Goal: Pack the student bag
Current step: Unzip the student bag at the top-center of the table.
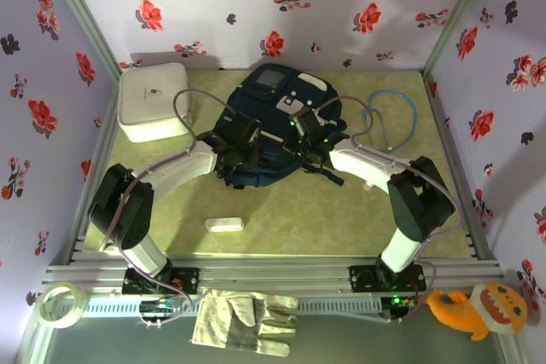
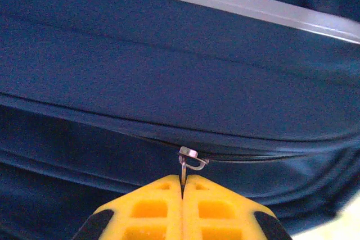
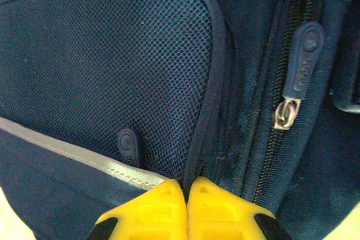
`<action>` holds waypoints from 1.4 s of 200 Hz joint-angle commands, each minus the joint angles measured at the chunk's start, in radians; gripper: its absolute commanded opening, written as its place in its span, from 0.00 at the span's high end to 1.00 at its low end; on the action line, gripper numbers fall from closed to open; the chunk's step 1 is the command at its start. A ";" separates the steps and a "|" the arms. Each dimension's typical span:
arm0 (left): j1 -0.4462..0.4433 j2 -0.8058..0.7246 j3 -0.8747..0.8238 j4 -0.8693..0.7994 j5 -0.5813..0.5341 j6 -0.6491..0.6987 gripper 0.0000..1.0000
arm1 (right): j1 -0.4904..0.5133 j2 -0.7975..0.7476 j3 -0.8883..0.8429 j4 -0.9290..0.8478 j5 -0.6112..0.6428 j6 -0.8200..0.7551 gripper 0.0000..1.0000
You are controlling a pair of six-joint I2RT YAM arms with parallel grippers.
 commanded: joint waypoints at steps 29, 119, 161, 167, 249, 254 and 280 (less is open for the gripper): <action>0.084 -0.032 -0.002 -0.041 -0.068 0.033 1.00 | -0.097 -0.045 0.009 -0.069 0.171 -0.101 1.00; -0.008 -0.068 -0.006 0.036 0.253 0.085 1.00 | -0.112 -0.264 -0.204 0.030 0.073 0.095 0.51; -0.082 -0.041 0.029 0.063 0.329 0.076 1.00 | -0.112 -0.352 -0.301 -0.010 0.067 0.222 0.45; -0.091 -0.036 0.033 0.065 0.331 0.078 1.00 | -0.112 -0.355 -0.307 -0.012 0.057 0.232 0.45; -0.122 -0.013 0.049 0.054 0.327 0.089 1.00 | -0.112 -0.295 -0.304 0.093 -0.033 0.269 0.65; -0.122 -0.014 0.048 0.053 0.322 0.090 1.00 | -0.112 -0.292 -0.300 0.089 -0.028 0.265 0.66; -0.121 -0.026 0.042 0.049 0.300 0.098 1.00 | -0.112 -0.278 -0.273 0.047 0.003 0.243 0.71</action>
